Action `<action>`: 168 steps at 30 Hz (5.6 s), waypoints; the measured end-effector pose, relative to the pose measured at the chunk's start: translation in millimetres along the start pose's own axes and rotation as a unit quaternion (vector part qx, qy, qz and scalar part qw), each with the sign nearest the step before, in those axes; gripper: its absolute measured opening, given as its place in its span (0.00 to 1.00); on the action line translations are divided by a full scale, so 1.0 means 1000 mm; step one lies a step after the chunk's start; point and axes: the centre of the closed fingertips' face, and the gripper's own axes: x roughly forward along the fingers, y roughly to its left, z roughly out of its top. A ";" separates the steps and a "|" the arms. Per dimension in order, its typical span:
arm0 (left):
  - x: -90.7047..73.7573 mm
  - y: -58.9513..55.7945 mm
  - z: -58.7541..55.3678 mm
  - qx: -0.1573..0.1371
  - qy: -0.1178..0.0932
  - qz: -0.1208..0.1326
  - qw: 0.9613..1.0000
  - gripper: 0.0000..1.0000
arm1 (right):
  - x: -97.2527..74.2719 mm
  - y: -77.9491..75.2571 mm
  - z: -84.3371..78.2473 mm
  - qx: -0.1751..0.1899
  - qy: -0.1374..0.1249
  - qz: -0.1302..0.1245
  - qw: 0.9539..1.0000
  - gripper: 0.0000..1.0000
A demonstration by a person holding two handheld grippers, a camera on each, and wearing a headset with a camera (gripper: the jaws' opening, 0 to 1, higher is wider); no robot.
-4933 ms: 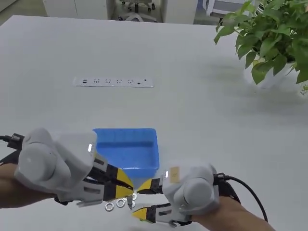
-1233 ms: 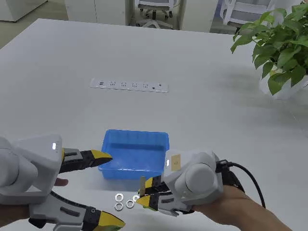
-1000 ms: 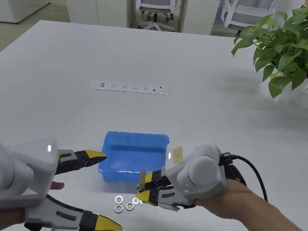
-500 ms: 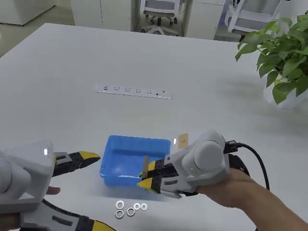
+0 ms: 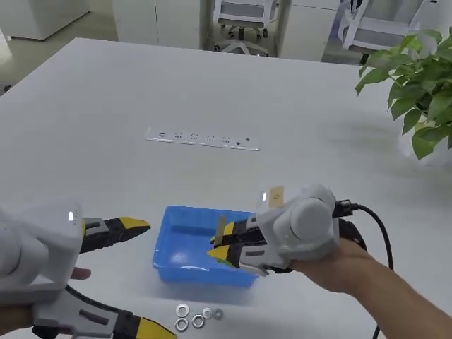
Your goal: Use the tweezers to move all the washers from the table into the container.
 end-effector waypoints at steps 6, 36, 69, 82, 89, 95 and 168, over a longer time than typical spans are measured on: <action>0.007 0.008 0.004 0.005 -0.002 -0.005 1.000 0.98 | 0.008 -0.009 -0.005 -0.002 0.001 -0.001 1.000 0.09; 0.049 0.053 0.017 0.061 -0.009 -0.015 0.998 0.47 | 0.048 -0.020 -0.036 0.008 0.014 0.022 1.000 0.10; 0.078 0.059 0.022 0.101 -0.005 -0.056 0.993 0.07 | 0.060 -0.020 -0.044 0.000 0.016 0.049 0.999 0.12; 0.074 0.055 0.026 0.110 -0.006 -0.060 0.992 0.06 | 0.056 -0.020 -0.040 0.000 0.015 0.042 0.999 0.13; 0.069 0.054 0.032 0.105 -0.013 -0.060 0.993 0.06 | 0.051 -0.020 -0.035 0.005 0.009 0.037 0.999 0.14; 0.065 0.049 0.038 0.104 -0.021 -0.063 0.992 0.06 | 0.045 -0.019 -0.033 0.008 0.009 0.030 0.999 0.17; 0.054 -0.034 0.043 0.101 -0.028 -0.094 0.990 0.06 | -0.058 0.037 -0.067 0.111 -0.005 -0.070 0.991 0.72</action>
